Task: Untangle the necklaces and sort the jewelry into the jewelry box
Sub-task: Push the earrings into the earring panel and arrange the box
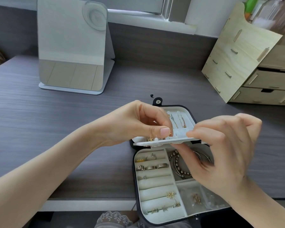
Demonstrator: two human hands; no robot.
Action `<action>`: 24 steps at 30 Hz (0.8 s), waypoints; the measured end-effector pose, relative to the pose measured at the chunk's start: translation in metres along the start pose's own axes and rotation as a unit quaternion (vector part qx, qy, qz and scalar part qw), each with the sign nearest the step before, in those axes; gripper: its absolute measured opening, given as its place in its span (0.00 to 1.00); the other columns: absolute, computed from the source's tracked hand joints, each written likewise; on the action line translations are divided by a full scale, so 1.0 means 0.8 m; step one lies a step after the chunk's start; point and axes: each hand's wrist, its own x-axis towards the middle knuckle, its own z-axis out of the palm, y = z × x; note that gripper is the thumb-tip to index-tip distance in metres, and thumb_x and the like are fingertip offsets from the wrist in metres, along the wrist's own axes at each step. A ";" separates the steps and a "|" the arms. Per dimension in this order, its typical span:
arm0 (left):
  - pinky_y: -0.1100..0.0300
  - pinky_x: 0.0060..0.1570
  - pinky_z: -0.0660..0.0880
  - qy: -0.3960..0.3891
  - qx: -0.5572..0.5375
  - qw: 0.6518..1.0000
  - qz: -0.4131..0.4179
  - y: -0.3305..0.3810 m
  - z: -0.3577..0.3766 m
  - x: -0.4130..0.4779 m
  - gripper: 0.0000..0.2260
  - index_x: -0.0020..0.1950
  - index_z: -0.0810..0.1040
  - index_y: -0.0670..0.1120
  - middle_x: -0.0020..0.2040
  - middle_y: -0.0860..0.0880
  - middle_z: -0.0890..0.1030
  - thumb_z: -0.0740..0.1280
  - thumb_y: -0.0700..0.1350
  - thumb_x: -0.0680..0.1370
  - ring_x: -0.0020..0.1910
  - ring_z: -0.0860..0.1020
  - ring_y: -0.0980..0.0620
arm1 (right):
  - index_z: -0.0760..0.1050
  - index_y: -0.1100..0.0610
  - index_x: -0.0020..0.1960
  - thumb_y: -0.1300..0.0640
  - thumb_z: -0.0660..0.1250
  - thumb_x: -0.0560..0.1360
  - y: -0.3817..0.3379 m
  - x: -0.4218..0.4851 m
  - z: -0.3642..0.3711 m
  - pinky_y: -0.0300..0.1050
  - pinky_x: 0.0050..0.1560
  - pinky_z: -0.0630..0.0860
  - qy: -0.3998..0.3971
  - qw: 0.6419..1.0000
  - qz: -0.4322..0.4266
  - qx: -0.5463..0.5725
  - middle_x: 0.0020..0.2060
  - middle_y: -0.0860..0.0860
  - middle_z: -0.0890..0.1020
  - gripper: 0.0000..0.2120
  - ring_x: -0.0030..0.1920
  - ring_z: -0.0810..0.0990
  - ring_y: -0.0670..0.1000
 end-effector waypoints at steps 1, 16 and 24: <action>0.65 0.44 0.73 -0.003 0.015 1.000 0.004 0.001 -0.001 -0.001 0.03 0.38 0.83 0.46 0.39 0.52 0.80 0.73 0.44 0.68 0.40 0.77 0.53 | 0.69 0.52 0.47 0.50 0.70 0.72 0.000 0.000 0.000 0.47 0.51 0.59 0.001 1.000 -0.002 0.000 0.43 0.43 0.75 0.12 0.43 0.74 0.49; 0.63 0.43 0.69 0.002 0.071 0.997 0.006 0.002 -0.004 -0.001 0.04 0.38 0.80 0.46 0.38 0.52 0.76 0.73 0.44 0.69 0.39 0.72 0.53 | 0.69 0.53 0.48 0.51 0.71 0.71 -0.001 0.001 0.000 0.47 0.53 0.59 -0.003 1.000 -0.002 -0.012 0.44 0.44 0.75 0.13 0.43 0.74 0.50; 0.66 0.41 0.68 -0.035 0.079 0.996 -0.015 0.007 -0.006 -0.003 0.06 0.38 0.78 0.49 0.37 0.54 0.74 0.66 0.42 0.75 0.37 0.70 0.56 | 0.69 0.53 0.47 0.51 0.72 0.70 -0.002 0.004 -0.001 0.50 0.48 0.59 -0.005 1.000 -0.008 -0.013 0.37 0.48 0.81 0.13 0.42 0.74 0.50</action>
